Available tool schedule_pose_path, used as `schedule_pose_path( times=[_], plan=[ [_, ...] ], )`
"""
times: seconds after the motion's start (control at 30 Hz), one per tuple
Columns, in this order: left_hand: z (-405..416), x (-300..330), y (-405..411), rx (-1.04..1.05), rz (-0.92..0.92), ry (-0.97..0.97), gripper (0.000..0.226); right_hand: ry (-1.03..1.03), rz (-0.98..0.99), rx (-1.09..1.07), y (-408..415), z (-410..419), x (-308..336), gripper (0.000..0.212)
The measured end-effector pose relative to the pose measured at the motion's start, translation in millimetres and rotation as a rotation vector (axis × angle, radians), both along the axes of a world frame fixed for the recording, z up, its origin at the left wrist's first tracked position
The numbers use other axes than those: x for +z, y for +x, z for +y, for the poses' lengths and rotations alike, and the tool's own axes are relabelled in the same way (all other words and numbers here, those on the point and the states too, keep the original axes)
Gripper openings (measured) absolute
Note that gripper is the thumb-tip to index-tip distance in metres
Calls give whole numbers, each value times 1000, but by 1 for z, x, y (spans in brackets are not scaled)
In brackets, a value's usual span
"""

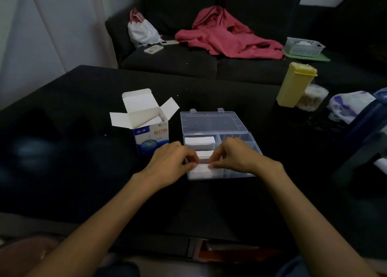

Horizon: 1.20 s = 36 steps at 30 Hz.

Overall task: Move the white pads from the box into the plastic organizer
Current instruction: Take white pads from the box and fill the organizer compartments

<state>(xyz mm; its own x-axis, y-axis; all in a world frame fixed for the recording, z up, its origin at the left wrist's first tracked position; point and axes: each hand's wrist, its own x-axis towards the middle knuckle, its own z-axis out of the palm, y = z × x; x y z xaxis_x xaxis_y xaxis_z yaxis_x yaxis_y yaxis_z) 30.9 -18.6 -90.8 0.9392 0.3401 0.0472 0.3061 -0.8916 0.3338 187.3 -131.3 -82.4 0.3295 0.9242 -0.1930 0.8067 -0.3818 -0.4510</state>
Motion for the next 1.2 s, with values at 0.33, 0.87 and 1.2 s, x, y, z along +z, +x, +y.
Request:
schedule_pose_path(
  times=[0.33, 0.87, 1.2],
  plan=[
    [-3, 5, 2, -67, 62, 178, 28, -79, -207, 3, -4, 1, 0, 17],
    [1, 12, -2, -61, 11, 128, 27, 81, -180, -46, -1, -6, 9, 12],
    [58, 48, -38, 693, -440, 115, 35, 441, -8, 7, -26, 55, 54, 26]
  ],
)
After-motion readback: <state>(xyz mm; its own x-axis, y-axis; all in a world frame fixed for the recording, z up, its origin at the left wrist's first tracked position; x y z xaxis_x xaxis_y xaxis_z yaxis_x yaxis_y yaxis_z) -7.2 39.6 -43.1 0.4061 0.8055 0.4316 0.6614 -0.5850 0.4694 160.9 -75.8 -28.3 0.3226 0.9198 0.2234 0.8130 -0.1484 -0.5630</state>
